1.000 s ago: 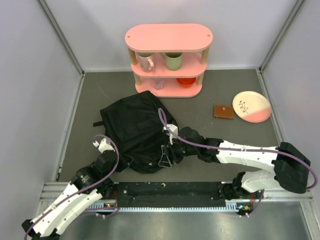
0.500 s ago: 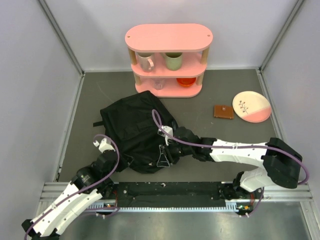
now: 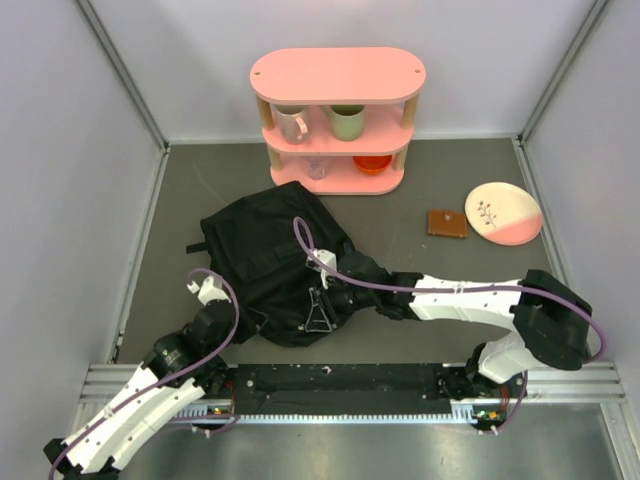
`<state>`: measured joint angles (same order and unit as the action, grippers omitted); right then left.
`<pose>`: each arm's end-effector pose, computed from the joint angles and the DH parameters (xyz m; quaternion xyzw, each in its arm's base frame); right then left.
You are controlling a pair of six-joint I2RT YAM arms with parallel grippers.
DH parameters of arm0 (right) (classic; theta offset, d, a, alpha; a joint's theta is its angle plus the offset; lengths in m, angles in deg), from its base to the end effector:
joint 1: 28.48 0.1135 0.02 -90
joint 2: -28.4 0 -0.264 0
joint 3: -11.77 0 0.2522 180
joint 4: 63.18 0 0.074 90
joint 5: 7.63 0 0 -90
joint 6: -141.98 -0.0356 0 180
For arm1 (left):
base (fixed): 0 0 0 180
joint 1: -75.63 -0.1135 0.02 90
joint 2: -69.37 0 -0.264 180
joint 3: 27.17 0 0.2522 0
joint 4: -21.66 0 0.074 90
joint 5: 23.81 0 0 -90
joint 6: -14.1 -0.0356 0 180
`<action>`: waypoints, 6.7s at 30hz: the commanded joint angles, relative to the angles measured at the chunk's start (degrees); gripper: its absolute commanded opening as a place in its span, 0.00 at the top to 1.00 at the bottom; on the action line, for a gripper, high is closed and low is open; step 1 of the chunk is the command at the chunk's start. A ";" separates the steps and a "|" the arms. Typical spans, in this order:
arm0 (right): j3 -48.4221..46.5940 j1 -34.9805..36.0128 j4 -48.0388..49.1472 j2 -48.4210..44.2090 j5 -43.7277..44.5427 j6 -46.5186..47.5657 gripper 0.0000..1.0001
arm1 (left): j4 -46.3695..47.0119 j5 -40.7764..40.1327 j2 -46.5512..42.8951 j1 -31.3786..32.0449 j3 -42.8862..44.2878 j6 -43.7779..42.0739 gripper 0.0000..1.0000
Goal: Pack the student bag
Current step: Zip the student bag at the center of the board.
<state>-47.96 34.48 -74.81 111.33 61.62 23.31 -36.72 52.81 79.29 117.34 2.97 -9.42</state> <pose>0.1285 0.2795 0.2149 -0.3367 0.8085 0.4379 0.2030 0.0667 -0.0484 0.1790 -0.2413 0.8616 -0.2902 0.3395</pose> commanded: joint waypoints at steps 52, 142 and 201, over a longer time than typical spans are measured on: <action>2.64 4.19 -14.43 -10.15 27.26 2.21 1.00 | 0.59 -5.16 -0.68 -0.40 1.99 0.23 1.00; 4.84 -6.00 -13.65 -12.89 26.03 3.00 1.00 | 23.62 1.78 42.56 26.84 8.15 -28.61 1.00; 10.12 -14.63 0.86 -23.35 8.26 -5.18 0.43 | 22.03 -0.15 26.03 27.90 1.81 -18.23 1.00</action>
<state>-35.83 16.47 -79.29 89.91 72.18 18.46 -17.48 51.89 103.96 144.80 3.39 -26.10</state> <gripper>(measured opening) 0.569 0.010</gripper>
